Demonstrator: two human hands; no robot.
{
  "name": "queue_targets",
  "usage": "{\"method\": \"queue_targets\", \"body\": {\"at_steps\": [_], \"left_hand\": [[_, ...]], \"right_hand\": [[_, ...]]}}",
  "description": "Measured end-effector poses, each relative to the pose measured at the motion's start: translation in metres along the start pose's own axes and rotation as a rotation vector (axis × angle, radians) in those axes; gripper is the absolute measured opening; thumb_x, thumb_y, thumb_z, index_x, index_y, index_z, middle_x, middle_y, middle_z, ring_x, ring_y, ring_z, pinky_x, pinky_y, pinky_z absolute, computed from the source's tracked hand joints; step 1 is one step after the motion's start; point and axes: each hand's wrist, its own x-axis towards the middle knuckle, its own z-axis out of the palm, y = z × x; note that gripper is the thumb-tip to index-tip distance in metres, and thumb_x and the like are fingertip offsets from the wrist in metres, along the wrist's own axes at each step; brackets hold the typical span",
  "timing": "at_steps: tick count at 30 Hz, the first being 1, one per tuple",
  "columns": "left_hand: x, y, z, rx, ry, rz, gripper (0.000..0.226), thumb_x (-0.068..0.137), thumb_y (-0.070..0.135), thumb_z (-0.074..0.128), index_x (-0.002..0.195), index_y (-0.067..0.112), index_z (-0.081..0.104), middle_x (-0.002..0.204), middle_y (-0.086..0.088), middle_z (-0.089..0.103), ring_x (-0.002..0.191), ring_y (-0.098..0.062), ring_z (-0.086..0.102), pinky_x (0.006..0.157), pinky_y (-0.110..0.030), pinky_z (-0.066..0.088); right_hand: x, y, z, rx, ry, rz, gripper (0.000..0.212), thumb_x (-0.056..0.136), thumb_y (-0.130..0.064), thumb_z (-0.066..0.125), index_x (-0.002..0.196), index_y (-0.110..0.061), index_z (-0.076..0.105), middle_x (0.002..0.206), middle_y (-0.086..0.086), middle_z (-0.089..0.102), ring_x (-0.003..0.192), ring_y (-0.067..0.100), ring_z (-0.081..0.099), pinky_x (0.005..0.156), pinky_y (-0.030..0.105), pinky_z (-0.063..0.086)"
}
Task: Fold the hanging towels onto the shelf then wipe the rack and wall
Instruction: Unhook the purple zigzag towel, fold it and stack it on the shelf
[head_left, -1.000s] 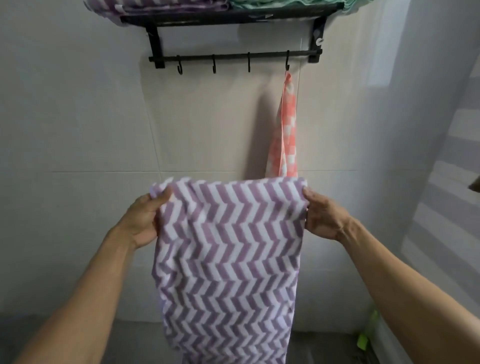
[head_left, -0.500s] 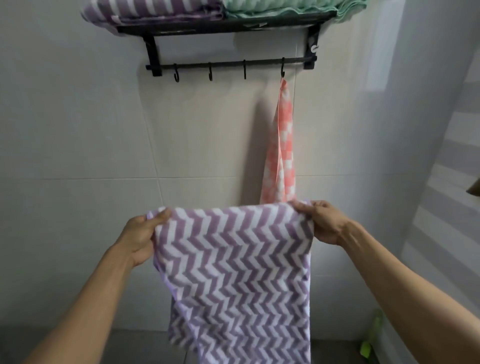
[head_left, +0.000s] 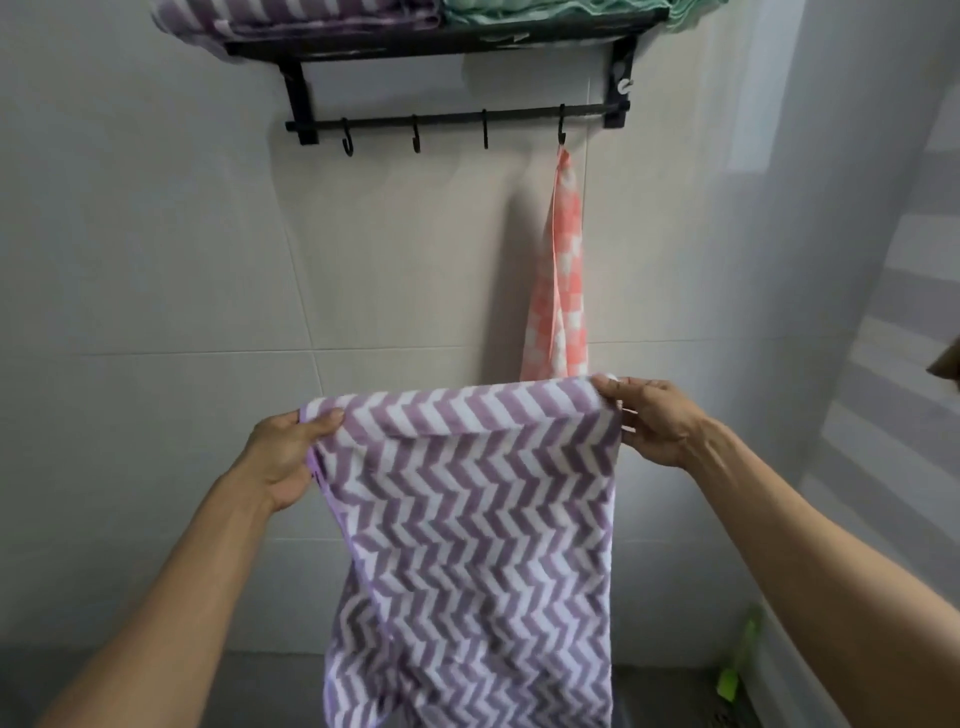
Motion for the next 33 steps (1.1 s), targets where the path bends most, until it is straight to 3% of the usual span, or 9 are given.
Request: {"method": "queue_targets", "body": {"at_steps": [4, 7, 10, 12, 15, 19, 23, 28, 33], "left_hand": [[0.008, 0.021, 0.005, -0.031, 0.155, -0.119, 0.018, 0.079, -0.001, 0.077, 0.094, -0.006, 0.068, 0.079, -0.015, 0.075, 0.058, -0.022, 0.073, 0.046, -0.037, 0.058], [0.013, 0.036, 0.006, -0.068, 0.255, -0.081, 0.024, 0.076, 0.0, 0.081, 0.093, -0.008, 0.066, 0.093, -0.021, 0.075, 0.054, -0.019, 0.071, 0.043, -0.034, 0.056], [0.019, 0.045, 0.003, -0.098, 0.237, 0.078, 0.073, 0.076, -0.003, 0.079, 0.14, -0.005, 0.043, 0.128, -0.025, 0.061, 0.079, -0.023, 0.073, 0.072, -0.041, 0.06], [0.016, 0.039, 0.002, -0.005, 0.172, 0.085, 0.093, 0.075, -0.004, 0.079, 0.152, 0.009, 0.028, 0.136, -0.025, 0.055, 0.092, -0.027, 0.07, 0.085, -0.047, 0.055], [0.016, 0.03, 0.0, 0.019, 0.218, 0.066, 0.082, 0.076, -0.005, 0.078, 0.147, 0.007, 0.039, 0.132, -0.028, 0.058, 0.086, -0.024, 0.069, 0.086, -0.044, 0.055], [0.017, 0.036, -0.002, 0.065, 0.259, 0.111, 0.074, 0.074, 0.001, 0.083, 0.138, 0.014, 0.049, 0.12, -0.024, 0.065, 0.082, -0.022, 0.07, 0.082, -0.042, 0.057], [0.015, 0.039, 0.002, 0.097, 0.29, 0.107, 0.057, 0.075, 0.0, 0.082, 0.125, 0.012, 0.058, 0.107, -0.021, 0.07, 0.063, -0.017, 0.071, 0.059, -0.031, 0.057], [0.02, 0.044, 0.0, 0.166, 0.305, 0.108, 0.044, 0.075, 0.003, 0.083, 0.114, 0.013, 0.065, 0.103, -0.017, 0.072, 0.082, -0.024, 0.071, 0.09, -0.043, 0.057], [0.02, 0.05, -0.002, 0.225, 0.234, 0.131, 0.025, 0.081, 0.003, 0.079, 0.1, 0.014, 0.069, 0.102, -0.014, 0.073, 0.073, -0.017, 0.071, 0.069, -0.031, 0.058]], "right_hand": [[-0.002, -0.003, 0.005, -0.146, -0.046, 0.026, 0.034, 0.068, -0.012, 0.086, 0.096, 0.003, 0.073, 0.102, 0.013, 0.076, 0.092, 0.026, 0.071, 0.078, 0.033, 0.058], [0.004, -0.01, 0.013, -0.08, 0.053, -0.035, 0.025, 0.069, -0.008, 0.086, 0.088, -0.001, 0.07, 0.091, 0.011, 0.075, 0.08, 0.023, 0.07, 0.066, 0.03, 0.058], [0.008, -0.023, 0.015, -0.064, 0.023, -0.089, 0.036, 0.072, -0.008, 0.088, 0.099, -0.008, 0.064, 0.1, 0.011, 0.072, 0.083, 0.025, 0.071, 0.07, 0.035, 0.06], [0.005, -0.032, 0.018, -0.226, -0.022, -0.068, 0.056, 0.073, -0.006, 0.088, 0.12, -0.008, 0.057, 0.108, 0.016, 0.069, 0.086, 0.027, 0.071, 0.073, 0.04, 0.061], [0.005, -0.039, 0.021, -0.279, 0.032, -0.12, 0.05, 0.078, -0.004, 0.083, 0.121, -0.008, 0.058, 0.097, 0.015, 0.069, 0.079, 0.023, 0.068, 0.073, 0.038, 0.06], [0.007, -0.041, 0.023, -0.291, -0.029, -0.097, 0.028, 0.086, -0.012, 0.078, 0.112, -0.01, 0.067, 0.098, 0.009, 0.072, 0.084, 0.021, 0.069, 0.078, 0.038, 0.06], [0.013, -0.044, 0.025, -0.263, 0.051, -0.136, 0.015, 0.087, -0.01, 0.077, 0.1, -0.003, 0.073, 0.094, 0.009, 0.071, 0.089, 0.023, 0.067, 0.077, 0.036, 0.059], [0.014, -0.046, 0.025, -0.308, 0.056, -0.114, 0.026, 0.085, -0.007, 0.078, 0.108, 0.004, 0.072, 0.097, 0.011, 0.072, 0.091, 0.023, 0.068, 0.09, 0.041, 0.059], [0.012, -0.048, 0.02, -0.346, 0.023, -0.087, 0.023, 0.083, -0.008, 0.081, 0.105, -0.007, 0.077, 0.1, 0.006, 0.074, 0.089, 0.019, 0.068, 0.074, 0.033, 0.055]]}}
